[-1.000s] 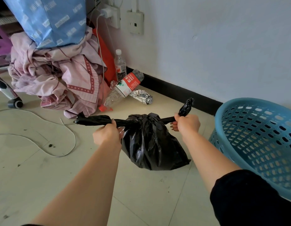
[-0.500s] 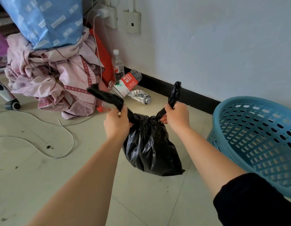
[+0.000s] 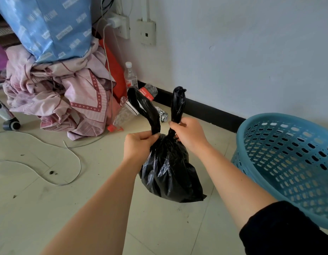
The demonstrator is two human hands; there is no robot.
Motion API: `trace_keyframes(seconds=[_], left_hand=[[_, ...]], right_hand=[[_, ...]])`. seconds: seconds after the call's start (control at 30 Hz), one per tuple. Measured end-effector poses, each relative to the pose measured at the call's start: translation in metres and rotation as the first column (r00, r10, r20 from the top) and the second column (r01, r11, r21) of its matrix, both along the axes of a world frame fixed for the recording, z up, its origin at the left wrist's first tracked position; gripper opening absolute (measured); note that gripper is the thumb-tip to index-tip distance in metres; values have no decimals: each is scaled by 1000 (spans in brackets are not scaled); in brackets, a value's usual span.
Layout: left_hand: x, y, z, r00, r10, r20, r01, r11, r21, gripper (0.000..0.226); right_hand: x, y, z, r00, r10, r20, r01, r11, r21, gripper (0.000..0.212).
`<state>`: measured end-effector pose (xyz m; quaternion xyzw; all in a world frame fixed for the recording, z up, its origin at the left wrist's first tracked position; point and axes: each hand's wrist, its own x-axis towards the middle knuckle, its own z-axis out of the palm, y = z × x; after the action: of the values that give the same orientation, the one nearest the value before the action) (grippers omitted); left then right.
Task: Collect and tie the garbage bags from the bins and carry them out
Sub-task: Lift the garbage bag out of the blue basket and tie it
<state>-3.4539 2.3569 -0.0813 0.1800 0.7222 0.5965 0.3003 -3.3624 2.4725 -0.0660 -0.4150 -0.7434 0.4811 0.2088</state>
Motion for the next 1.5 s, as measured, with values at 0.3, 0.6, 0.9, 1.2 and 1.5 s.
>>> trace_keyframes(seconds=[0.3,0.6,0.9,1.2,1.5], left_hand=[[11,1,4,992,-127,2,127,990,62,18],[17,6,4,976,-215,-42,216,976,21,20],[19,24,-10,944,-172,-282,135,980,-144,26],[18,29,-27,949,-157,-272,102,973,-206,16],[21,22,-20,957,-128,-259,85,982,-167,18]], right_hand=[[1,-7,20,981,193,-34,-194,980,-32,35],[-8,-7,26,1000,23,-17,-18,957,290,32],[1,-2,55,982,157,-101,-141,978,152,39],[14,9,71,977,71,-199,-68,997,20,20],[7,7,75,953,-48,-299,-7,984,-180,13]])
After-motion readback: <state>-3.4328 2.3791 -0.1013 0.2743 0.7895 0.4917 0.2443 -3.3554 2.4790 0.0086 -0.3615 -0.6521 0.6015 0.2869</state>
